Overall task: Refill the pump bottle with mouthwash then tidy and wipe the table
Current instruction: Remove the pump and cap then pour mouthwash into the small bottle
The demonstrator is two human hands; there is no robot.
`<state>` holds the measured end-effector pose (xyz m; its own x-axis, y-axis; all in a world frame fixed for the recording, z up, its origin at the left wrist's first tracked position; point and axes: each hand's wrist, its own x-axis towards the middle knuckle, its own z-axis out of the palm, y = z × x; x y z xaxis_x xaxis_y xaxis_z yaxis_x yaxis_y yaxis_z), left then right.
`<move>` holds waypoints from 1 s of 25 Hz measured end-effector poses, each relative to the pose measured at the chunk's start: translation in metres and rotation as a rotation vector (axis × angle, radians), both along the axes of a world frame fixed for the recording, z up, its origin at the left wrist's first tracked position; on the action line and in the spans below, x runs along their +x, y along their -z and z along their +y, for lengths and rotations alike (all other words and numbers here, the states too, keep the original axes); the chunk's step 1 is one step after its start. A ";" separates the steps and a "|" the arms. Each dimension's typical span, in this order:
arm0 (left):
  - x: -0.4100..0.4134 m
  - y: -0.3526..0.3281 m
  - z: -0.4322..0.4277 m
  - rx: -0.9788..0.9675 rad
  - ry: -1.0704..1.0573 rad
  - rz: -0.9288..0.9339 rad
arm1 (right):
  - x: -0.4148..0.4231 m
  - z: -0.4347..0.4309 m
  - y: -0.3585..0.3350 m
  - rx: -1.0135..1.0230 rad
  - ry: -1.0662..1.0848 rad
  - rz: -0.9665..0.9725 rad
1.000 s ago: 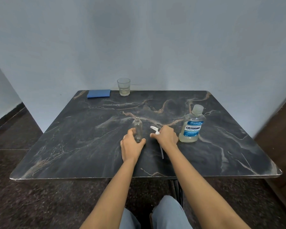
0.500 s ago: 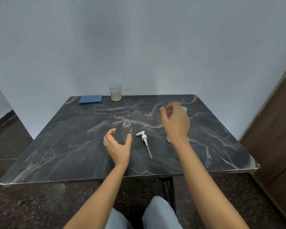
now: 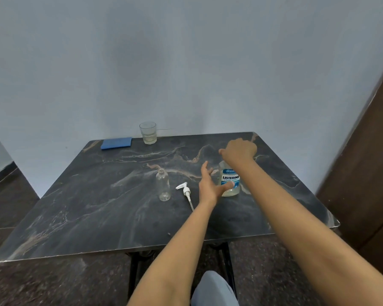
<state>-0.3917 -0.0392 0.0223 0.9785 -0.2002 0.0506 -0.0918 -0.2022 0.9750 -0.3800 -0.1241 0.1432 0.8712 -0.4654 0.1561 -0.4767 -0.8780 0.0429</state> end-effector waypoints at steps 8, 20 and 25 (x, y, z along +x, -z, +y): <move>0.009 0.019 -0.028 -0.054 -0.002 -0.073 | 0.012 0.006 0.006 -0.149 0.062 0.084; 0.044 0.039 -0.027 0.044 0.172 0.042 | 0.006 -0.042 0.036 -0.138 -0.547 -0.312; 0.037 0.034 -0.026 0.019 0.144 0.026 | 0.015 -0.054 0.011 -0.205 -0.813 -0.097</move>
